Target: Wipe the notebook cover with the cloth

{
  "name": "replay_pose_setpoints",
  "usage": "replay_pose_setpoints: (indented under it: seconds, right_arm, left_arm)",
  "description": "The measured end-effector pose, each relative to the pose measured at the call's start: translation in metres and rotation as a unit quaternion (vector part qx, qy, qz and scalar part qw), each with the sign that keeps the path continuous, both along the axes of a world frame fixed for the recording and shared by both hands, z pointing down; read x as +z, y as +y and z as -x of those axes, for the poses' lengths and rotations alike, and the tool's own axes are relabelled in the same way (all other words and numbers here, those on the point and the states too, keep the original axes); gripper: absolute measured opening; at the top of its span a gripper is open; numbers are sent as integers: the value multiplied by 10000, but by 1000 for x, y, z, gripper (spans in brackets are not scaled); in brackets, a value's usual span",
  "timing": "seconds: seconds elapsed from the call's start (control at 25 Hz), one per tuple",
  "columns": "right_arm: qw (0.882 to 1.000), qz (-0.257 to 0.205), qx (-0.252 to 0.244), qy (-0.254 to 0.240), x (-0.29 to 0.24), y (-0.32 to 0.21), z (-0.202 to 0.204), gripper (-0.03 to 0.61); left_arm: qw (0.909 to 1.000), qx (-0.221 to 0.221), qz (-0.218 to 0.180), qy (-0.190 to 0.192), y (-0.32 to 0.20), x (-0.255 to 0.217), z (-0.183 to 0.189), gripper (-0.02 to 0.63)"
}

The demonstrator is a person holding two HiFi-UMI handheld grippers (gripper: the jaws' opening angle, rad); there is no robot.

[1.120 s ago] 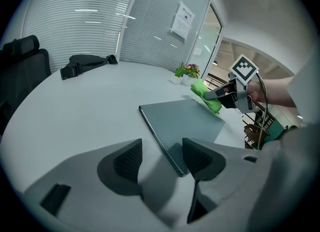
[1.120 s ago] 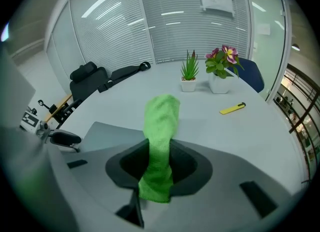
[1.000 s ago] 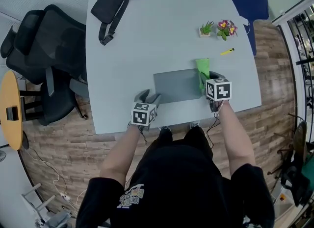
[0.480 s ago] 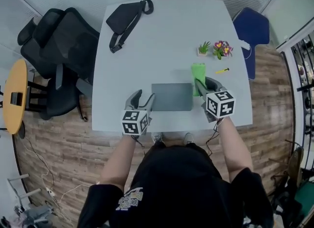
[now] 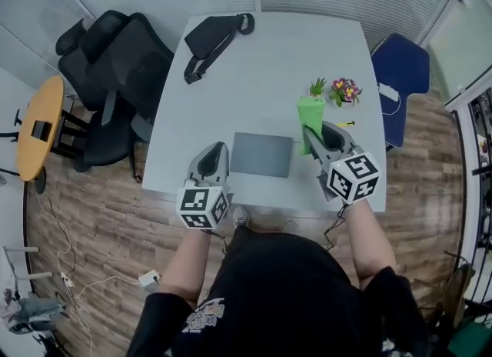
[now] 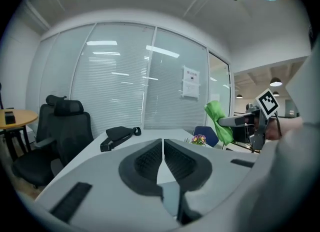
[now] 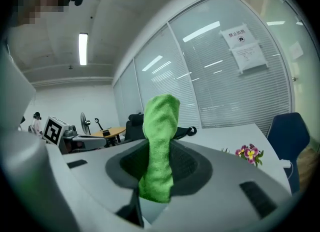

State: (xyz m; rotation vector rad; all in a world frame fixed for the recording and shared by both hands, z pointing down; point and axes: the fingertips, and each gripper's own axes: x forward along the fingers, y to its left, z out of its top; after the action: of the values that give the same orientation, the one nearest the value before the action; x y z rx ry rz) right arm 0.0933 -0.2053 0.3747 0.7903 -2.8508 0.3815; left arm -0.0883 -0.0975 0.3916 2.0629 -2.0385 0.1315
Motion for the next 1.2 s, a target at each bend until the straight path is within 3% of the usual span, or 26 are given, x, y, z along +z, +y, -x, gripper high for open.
replay_pose_setpoints:
  seconds: [0.16,0.36,0.6,0.92,1.2]
  right_arm:
    - [9987,-162,-425,-211,-20,21,-7,112]
    - [9965,-145,-755,-324,-20,47,-9,112]
    - [9955,-14,-891,-333,-10,78,0,112]
    - [9975,46,-680,-180,-3,132,19,112]
    - [9999,3,-47,-120,1,185,20,112]
  left_arm:
    - [9992,-225,-274,-210,29,-27,-26,6]
    - [9976,-410,-327,-449,69,-33,-51,6]
    - [9982,-447,-209,-346,105,-22,-53,6]
    - [9996,-2,-227,-143,146,-17,-42,6]
    - [9979,608,-230,-42,183,-8,-30,6]
